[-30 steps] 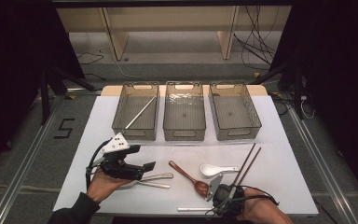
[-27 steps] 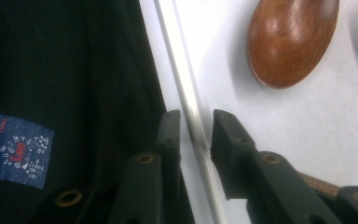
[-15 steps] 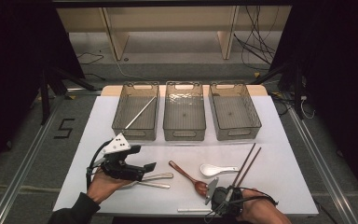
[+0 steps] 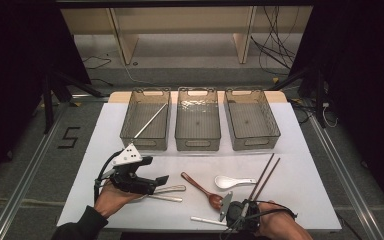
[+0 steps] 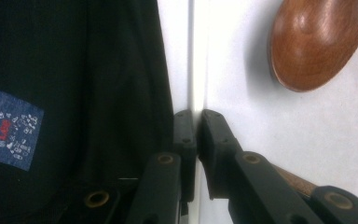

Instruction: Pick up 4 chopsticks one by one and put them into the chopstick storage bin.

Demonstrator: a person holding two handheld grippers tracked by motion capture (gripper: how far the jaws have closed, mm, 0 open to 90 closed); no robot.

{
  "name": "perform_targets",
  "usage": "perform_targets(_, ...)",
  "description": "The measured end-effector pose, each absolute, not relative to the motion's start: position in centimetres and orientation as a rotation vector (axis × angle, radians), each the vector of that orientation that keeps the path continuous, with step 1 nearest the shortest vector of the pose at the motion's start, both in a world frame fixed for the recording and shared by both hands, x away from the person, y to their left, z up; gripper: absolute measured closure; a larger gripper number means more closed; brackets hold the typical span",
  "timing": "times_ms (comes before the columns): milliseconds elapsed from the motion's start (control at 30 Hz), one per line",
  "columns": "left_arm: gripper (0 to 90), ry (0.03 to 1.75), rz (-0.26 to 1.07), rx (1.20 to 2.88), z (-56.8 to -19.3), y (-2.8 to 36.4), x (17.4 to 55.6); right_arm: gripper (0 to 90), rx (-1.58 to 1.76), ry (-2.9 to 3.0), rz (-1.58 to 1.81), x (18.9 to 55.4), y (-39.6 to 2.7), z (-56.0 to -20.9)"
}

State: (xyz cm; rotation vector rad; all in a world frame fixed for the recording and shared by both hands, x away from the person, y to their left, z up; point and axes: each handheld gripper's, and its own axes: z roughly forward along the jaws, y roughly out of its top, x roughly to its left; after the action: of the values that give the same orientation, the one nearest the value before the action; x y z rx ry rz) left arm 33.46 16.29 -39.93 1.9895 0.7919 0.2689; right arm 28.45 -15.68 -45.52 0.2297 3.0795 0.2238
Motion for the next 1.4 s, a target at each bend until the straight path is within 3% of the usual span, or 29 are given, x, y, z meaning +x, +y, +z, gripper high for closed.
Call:
perform_targets(1000, 19.7, 0.402, 0.033, 2.33, -42.0, 9.5, 31.6, 85.5, 0.245, 2.98, 0.455, 28.5, -15.4, -41.6)
perform_targets(1400, 36.0, 0.198, 0.046, 2.451, -42.5, 7.3, 30.5, 85.5, 0.191, 2.967, 0.487, 27.9, -14.7, -41.1)
